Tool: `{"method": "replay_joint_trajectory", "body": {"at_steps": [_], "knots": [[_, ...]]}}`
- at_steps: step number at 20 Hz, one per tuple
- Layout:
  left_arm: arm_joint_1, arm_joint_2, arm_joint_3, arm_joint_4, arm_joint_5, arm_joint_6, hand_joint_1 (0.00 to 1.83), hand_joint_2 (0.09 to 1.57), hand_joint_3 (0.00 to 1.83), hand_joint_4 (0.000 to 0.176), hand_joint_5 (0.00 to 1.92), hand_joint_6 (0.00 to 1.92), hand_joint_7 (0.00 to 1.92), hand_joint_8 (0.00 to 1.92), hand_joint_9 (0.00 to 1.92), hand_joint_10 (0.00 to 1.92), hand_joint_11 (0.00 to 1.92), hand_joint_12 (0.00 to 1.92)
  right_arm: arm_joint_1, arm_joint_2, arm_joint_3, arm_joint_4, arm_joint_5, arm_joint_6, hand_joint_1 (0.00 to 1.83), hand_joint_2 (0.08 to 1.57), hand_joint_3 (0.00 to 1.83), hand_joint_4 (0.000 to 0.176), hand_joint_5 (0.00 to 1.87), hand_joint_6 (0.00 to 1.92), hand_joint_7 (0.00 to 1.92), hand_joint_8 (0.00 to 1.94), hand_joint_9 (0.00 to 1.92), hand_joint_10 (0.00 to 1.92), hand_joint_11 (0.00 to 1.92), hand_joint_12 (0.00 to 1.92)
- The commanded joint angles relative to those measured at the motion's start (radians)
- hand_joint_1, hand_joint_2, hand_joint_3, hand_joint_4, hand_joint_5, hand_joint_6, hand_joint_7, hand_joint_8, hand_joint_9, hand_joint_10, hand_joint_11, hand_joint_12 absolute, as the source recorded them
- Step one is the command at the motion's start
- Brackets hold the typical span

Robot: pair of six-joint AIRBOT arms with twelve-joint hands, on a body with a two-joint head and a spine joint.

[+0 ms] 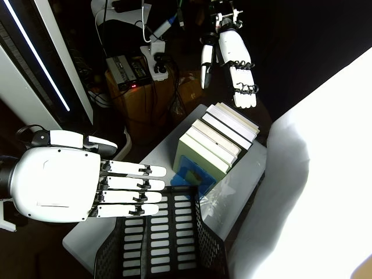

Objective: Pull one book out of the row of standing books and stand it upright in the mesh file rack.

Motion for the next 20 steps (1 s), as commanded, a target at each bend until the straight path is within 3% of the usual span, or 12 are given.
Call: {"method": "replay_joint_trajectory", "body": {"at_steps": [1, 7, 8, 10, 15, 16, 17, 19, 20], "knots": [[-0.012, -0.004, 0.003, -0.029, -0.090, -0.004, 0.19, 1.32, 0.01, 0.004, 0.13, 0.03, 0.00, 0.00, 0.00, 0.00, 0.00, 0.00, 0.005, 0.000, 0.008, 0.020, 0.114, 0.004, 0.55, 1.32, 0.02, 0.000, 0.00, 0.00, 0.00, 0.00, 0.00, 0.00, 0.00, 0.00], [-0.041, -0.032, 0.024, 0.068, 0.012, -0.004, 0.00, 1.22, 0.00, 0.038, 0.30, 0.02, 0.00, 0.00, 0.00, 0.00, 0.00, 0.00, -0.014, -0.015, 0.020, 0.033, 0.132, 0.004, 0.60, 1.33, 0.01, 0.000, 0.00, 0.00, 0.00, 0.00, 0.00, 0.00, 0.00, 0.00], [-0.048, -0.040, 0.029, 0.093, 0.035, -0.004, 0.00, 1.21, 0.00, 0.034, 0.34, 0.03, 0.00, 0.00, 0.00, 0.00, 0.00, 0.00, -0.019, -0.017, 0.021, 0.040, 0.136, 0.004, 0.60, 1.33, 0.01, 0.000, 0.00, 0.00, 0.00, 0.00, 0.00, 0.00, 0.00, 0.00], [-0.059, -0.054, 0.039, 0.133, 0.061, -0.004, 0.04, 1.21, 0.00, 0.044, 0.44, 0.03, 0.00, 0.00, 0.00, 0.00, 0.00, 0.00, -0.026, -0.020, 0.022, 0.048, 0.141, 0.004, 0.60, 1.33, 0.01, 0.000, 0.00, 0.00, 0.00, 0.00, 0.00, 0.00, 0.00, 0.00], [-0.082, -0.084, 0.057, 0.207, 0.128, -0.004, 0.08, 1.21, 0.00, 0.044, 0.51, 0.02, 0.00, 0.00, 0.00, 0.00, 0.00, 0.00, -0.036, -0.024, 0.022, 0.061, 0.151, 0.004, 0.58, 1.33, 0.01, 0.000, 0.00, 0.00, 0.00, 0.00, 0.00, 0.00, 0.00, 0.00], [-0.085, -0.089, 0.060, 0.221, 0.141, -0.004, 0.05, 1.20, 0.00, 0.082, 0.49, 0.01, 0.00, 0.00, 0.00, 0.00, 0.00, 0.00, -0.037, -0.025, 0.022, 0.062, 0.151, 0.004, 0.59, 1.33, 0.01, 0.000, 0.00, 0.00, 0.00, 0.00, 0.00, 0.00, 0.00, 0.00], [-0.088, -0.094, 0.063, 0.244, 0.157, -0.004, 0.05, 1.20, 0.00, 0.082, 0.49, 0.01, 0.00, 0.00, 0.00, 0.00, 0.00, 0.00, -0.038, -0.026, 0.023, 0.063, 0.151, 0.004, 0.59, 1.33, 0.01, 0.000, 0.00, 0.00, 0.00, 0.00, 0.00, 0.00, 0.00, 0.00], [-0.094, -0.101, 0.063, 0.278, 0.176, -0.004, 0.05, 1.21, 0.00, 0.025, 0.53, 0.02, 0.00, 0.00, 0.00, 0.00, 0.00, 0.00, -0.040, -0.028, 0.024, 0.066, 0.151, 0.004, 0.61, 1.34, 0.00, 0.000, 0.00, 0.00, 0.00, 0.00, 0.00, 0.00, 0.00, 0.00], [-0.098, -0.105, 0.062, 0.302, 0.191, -0.004, 0.08, 1.19, 0.00, 0.018, 0.57, 0.02, 0.00, 0.00, 0.00, 0.00, 0.00, 0.00, -0.042, -0.030, 0.024, 0.068, 0.151, 0.004, 0.59, 1.33, 0.00, 0.000, 0.00, 0.00, 0.00, 0.00, 0.00, 0.00, 0.00, 0.00]]}}
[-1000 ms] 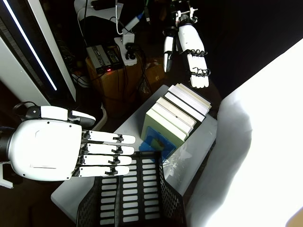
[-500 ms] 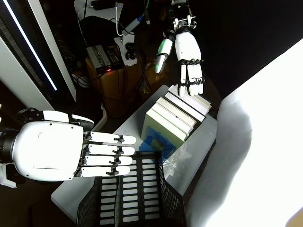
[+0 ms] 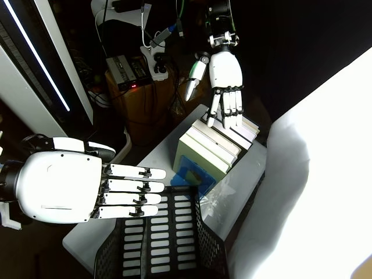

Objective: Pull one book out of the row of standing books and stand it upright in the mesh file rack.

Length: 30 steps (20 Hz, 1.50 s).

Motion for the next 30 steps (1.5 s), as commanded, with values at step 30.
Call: {"method": "replay_joint_trajectory", "body": {"at_steps": [30], "knots": [[0.096, 0.081, -0.186, 0.361, -0.086, -0.003, 0.02, 1.20, 0.01, 0.000, 0.58, 0.02, 0.00, 0.00, 0.00, 0.00, 0.00, 0.00, -0.044, 0.003, 0.004, 0.095, 0.152, 0.004, 0.52, 1.33, 0.00, 0.000, 0.00, 0.00, 0.00, 0.00, 0.00, 0.00, 0.00, 0.17]]}}
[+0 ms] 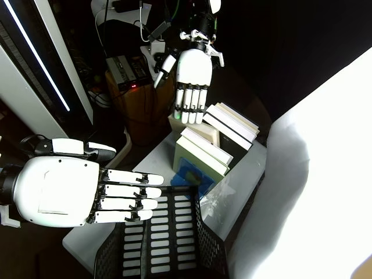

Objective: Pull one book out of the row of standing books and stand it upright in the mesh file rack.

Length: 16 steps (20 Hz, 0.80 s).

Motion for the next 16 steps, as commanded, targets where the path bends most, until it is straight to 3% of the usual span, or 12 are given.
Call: {"method": "replay_joint_trajectory", "body": {"at_steps": [1, 3, 7, 9, 12, 15, 16], "knots": [[0.013, -0.002, -0.003, -0.016, -0.029, 0.000, 0.01, 1.21, 0.01, 0.000, 0.58, 0.01, 0.00, 0.00, 0.00, 0.00, 0.00, 0.00, 0.005, 0.007, 0.004, 0.020, 0.114, 0.004, 0.52, 1.33, 0.00, 0.000, 0.00, 0.00, 0.00, 0.00, 0.00, 0.00, 0.00, 0.16], [0.033, 0.002, -0.013, -0.026, -0.037, 0.000, 0.02, 1.20, 0.01, 0.007, 0.60, 0.02, 0.00, 0.00, 0.00, 0.00, 0.00, 0.00, 0.005, 0.007, 0.004, 0.021, 0.114, 0.004, 0.54, 1.33, 0.00, 0.000, 0.00, 0.00, 0.00, 0.00, 0.00, 0.00, 0.00, 0.10], [0.076, 0.014, -0.033, -0.064, -0.059, 0.000, 0.02, 1.22, 0.01, 0.000, 0.60, 0.01, 0.00, 0.00, 0.00, 0.00, 0.00, 0.00, 0.003, 0.007, 0.004, 0.023, 0.113, 0.004, 0.52, 1.33, 0.00, 0.000, 0.00, 0.00, 0.00, 0.00, 0.00, 0.00, 0.00, 0.09], [0.097, 0.021, -0.047, -0.085, -0.073, 0.000, 0.13, 1.20, 0.00, 0.009, 0.68, 0.03, 0.00, 0.00, 0.00, 0.00, 0.00, 0.00, 0.002, 0.007, 0.005, 0.024, 0.112, 0.004, 0.51, 1.34, 0.00, 0.000, 0.00, 0.00, 0.00, 0.00, 0.00, 0.00, 0.00, 0.10], [0.118, 0.024, -0.058, -0.087, -0.086, 0.000, 0.01, 1.22, 0.01, 0.000, 0.60, 0.00, 0.00, 0.00, 0.00, 0.00, 0.00, 0.00, 0.002, 0.007, 0.006, 0.024, 0.109, 0.004, 0.52, 1.34, 0.00, 0.000, 0.00, 0.00, 0.00, 0.00, 0.00, 0.00, 0.00, 0.14], [0.125, 0.029, -0.061, -0.103, -0.103, 0.000, 0.02, 1.25, 0.01, 0.000, 0.55, 0.00, 0.00, 0.00, 0.00, 0.00, 0.00, 0.00, 0.001, 0.007, 0.006, 0.024, 0.107, 0.004, 0.49, 1.34, 0.00, 0.000, 0.00, 0.00, 0.00, 0.00, 0.00, 0.00, 0.00, 0.22], [0.122, 0.036, -0.065, -0.118, -0.114, 0.000, 0.03, 1.26, 0.01, 0.000, 0.55, 0.00, 0.00, 0.00, 0.00, 0.00, 0.00, 0.00, 0.001, 0.007, 0.006, 0.024, 0.106, 0.004, 0.50, 1.34, 0.00, 0.000, 0.00, 0.00, 0.00, 0.00, 0.00, 0.00, 0.00, 0.15]]}}
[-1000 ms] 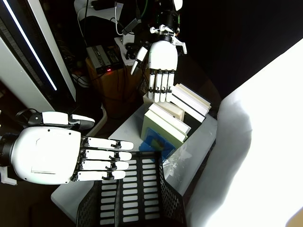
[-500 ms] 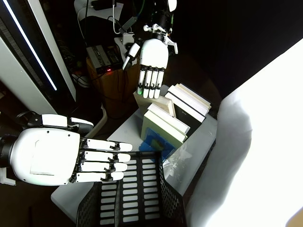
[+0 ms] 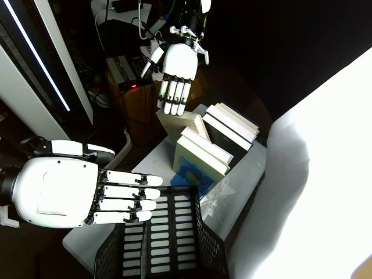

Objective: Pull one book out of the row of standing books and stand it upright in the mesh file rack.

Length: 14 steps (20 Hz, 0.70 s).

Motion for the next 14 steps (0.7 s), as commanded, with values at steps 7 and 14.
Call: {"method": "replay_joint_trajectory", "body": {"at_steps": [7, 14], "knots": [[-0.018, 0.078, -0.043, -0.202, -0.175, -0.011, 0.00, 1.34, 0.04, 0.000, 0.36, 0.00, 0.00, 0.00, 0.00, 0.00, 0.00, 0.00, 0.001, 0.014, -0.004, 0.017, 0.118, 0.004, 0.57, 1.34, 0.00, 0.000, 0.00, 0.00, 0.00, 0.00, 0.00, 0.00, 0.00, 0.01], [0.094, 0.127, -0.044, -0.696, -0.406, -0.011, 0.02, 1.43, 0.02, 0.017, 0.00, 0.00, 0.00, 0.00, 0.00, 0.00, 0.00, 0.00, 0.024, 0.040, -0.056, -0.091, 0.132, 0.004, 0.68, 1.32, 0.00, 0.000, 0.00, 0.00, 0.00, 0.00, 0.00, 0.00, 0.00, 0.46]]}}
